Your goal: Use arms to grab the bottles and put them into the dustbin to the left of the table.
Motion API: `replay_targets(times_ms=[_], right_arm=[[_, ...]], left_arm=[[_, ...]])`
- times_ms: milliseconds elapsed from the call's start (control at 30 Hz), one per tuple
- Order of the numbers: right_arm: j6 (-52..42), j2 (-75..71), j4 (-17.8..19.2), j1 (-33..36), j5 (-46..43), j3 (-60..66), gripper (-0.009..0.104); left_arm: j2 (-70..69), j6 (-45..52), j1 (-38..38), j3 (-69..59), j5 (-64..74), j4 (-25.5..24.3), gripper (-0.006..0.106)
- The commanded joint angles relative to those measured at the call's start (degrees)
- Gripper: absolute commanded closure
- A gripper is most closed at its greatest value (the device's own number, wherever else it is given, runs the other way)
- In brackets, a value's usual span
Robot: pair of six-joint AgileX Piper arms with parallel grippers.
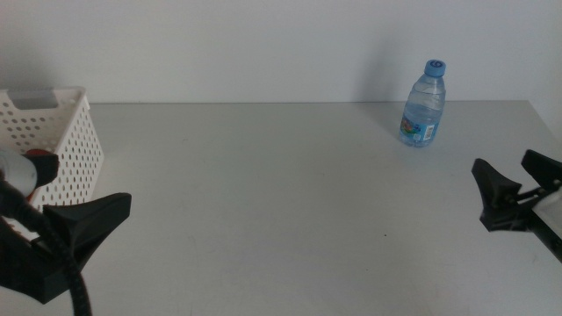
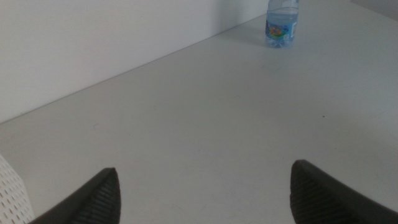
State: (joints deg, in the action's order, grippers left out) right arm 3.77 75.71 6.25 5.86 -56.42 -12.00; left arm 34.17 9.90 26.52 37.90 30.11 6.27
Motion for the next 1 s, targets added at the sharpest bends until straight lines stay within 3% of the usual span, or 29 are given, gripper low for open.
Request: replay_targets(times_ms=[0,167,367,533,767,900,967], right_arm=[[0.08,5.15,1.22,-0.48,-6.07,-5.35,0.037],[0.73,14.51,2.7,-0.48,-5.62,-15.86,0.034],[1.17,23.14,3.29,-0.48,-0.07,-28.27,0.02],[0.8,29.27,-0.68,-0.48,3.68,-37.37,0.011],[-2.41,38.65,-7.54,-0.74,6.13,-48.81,0.011],[-0.95,44.33,-7.92,-0.74,6.18,-55.74,0.013],[-0.95,46.41,-7.92,-0.74,6.24,-58.36,0.019]], left_arm=[[0.17,-0.85,0.28,1.6,-4.27,0.43,0.007],[0.17,-0.85,0.28,1.6,-4.27,0.43,0.007],[0.17,-0.85,0.28,1.6,-4.27,0.43,0.007],[0.17,-0.85,0.28,1.6,-4.27,0.43,0.007],[0.17,-0.85,0.28,1.6,-4.27,0.43,0.007],[0.17,-0.85,0.28,1.6,-4.27,0.43,0.007],[0.17,-0.85,0.28,1.6,-4.27,0.43,0.007]])
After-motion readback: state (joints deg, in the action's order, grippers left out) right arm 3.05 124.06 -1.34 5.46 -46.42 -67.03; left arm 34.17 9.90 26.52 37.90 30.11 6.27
